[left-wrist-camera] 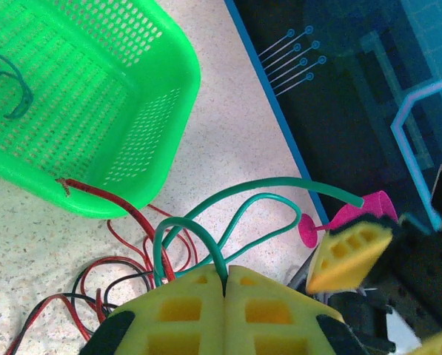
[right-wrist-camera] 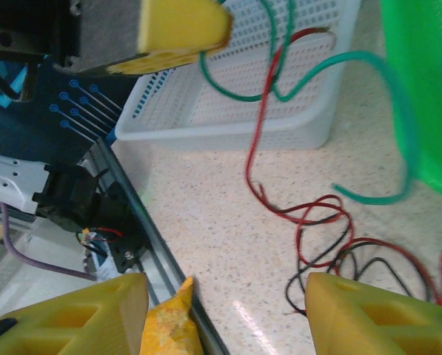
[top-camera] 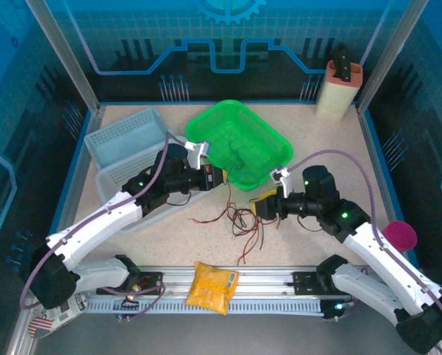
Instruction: Untangle the cables
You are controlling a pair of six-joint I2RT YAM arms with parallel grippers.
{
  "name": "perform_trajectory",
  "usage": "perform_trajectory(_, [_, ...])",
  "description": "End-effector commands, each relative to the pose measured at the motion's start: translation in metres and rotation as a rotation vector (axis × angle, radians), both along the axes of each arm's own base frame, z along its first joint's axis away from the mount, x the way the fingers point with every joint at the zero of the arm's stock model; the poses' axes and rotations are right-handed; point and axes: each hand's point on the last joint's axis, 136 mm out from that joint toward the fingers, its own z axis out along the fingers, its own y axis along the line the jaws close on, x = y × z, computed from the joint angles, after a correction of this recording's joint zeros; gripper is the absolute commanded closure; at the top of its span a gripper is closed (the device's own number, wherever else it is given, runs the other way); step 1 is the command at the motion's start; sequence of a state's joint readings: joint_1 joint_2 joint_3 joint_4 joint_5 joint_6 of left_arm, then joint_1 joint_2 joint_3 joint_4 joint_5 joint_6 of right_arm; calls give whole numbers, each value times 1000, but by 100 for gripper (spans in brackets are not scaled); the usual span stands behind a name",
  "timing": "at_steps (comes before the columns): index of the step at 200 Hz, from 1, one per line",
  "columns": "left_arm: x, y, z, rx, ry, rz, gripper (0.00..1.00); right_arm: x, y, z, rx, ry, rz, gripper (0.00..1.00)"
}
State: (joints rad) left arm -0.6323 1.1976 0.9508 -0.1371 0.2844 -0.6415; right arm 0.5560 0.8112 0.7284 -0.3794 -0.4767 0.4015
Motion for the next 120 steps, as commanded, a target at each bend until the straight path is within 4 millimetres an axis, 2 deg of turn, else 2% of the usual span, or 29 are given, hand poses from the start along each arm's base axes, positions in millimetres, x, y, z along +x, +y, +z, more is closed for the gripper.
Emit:
perform_trajectory(1, [9, -4, 9, -52, 10, 46, 100, 4, 17, 11, 72, -34, -41, 42])
perform_trajectory(58, [19, 0, 10, -49, -6, 148, 100, 16, 21, -9, 8, -52, -114, 44])
perform_trajectory(120, [20, 7, 8, -27, 1, 187, 100, 20, 25, -22, -37, -34, -111, 44])
